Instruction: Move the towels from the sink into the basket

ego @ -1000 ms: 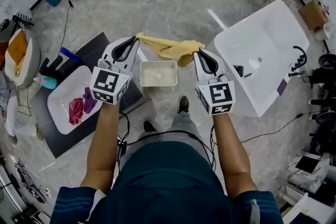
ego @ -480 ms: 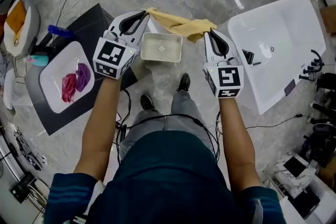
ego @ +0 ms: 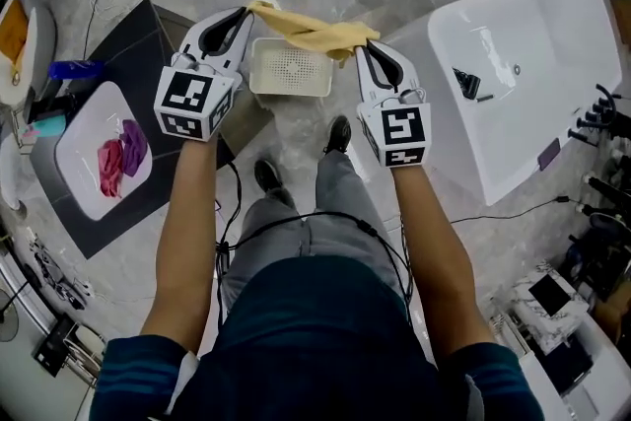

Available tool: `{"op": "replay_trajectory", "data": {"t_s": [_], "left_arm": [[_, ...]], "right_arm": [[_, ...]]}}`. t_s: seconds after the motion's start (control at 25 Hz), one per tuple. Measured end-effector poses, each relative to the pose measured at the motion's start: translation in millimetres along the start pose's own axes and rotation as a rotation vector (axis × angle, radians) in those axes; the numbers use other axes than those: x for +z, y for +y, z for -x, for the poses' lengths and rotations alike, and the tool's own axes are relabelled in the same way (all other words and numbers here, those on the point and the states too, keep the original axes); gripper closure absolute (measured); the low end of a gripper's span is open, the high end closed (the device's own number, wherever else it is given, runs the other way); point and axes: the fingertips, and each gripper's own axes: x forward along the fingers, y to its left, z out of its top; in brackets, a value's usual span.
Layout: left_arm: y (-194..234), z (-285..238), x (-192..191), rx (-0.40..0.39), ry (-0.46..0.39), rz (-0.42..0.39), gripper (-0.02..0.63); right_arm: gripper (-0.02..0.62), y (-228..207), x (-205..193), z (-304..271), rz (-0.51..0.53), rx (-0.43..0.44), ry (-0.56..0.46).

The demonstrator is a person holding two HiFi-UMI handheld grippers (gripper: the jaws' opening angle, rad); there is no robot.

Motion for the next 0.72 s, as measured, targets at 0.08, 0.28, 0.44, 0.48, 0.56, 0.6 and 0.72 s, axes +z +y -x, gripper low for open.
{"op": "replay_trajectory", "data": {"t_s": [0.08,0.28,0.44,0.48,0.56,0.6,0.72], "left_arm": [[-2.3,-20.8,-20.6,0.013,0.026,0.01,0.581],[-11.1,-74.0,-71.8,0.042,0.082,0.033,0.581],[-7.1,-106.2,-107.8,0.07,0.107,0.052,0.581],[-5.7,-114.2,-116.3,0.078,0.112,0.059,0.581],[-4.2,-129.2,-134.5,0.094,0.125,0.076,0.581],[-4.0,-136.9,-144.7,0.101,0.134,0.083,0.581],[-3.6,-155.4,-178.6,0.122,0.166,0.1,0.581]], "right_arm": [[0.571,-10.5,-21.8,-11.5,-0.013,0.004,0.023],[0.571,-39.5,-79.4,-40.2,-0.047,0.014,0.074],[0.571,-48.7,-119.8,-66.1,-0.062,0.026,0.106],[0.571,-51.3,-129.0,-72.3,-0.066,0.028,0.112],[0.571,-56.5,-147.1,-83.1,-0.076,0.031,0.123],[0.571,-59.2,-156.6,-88.7,-0.08,0.032,0.128],[0.571,-63.1,-186.6,-104.9,-0.085,0.041,0.148]]}}
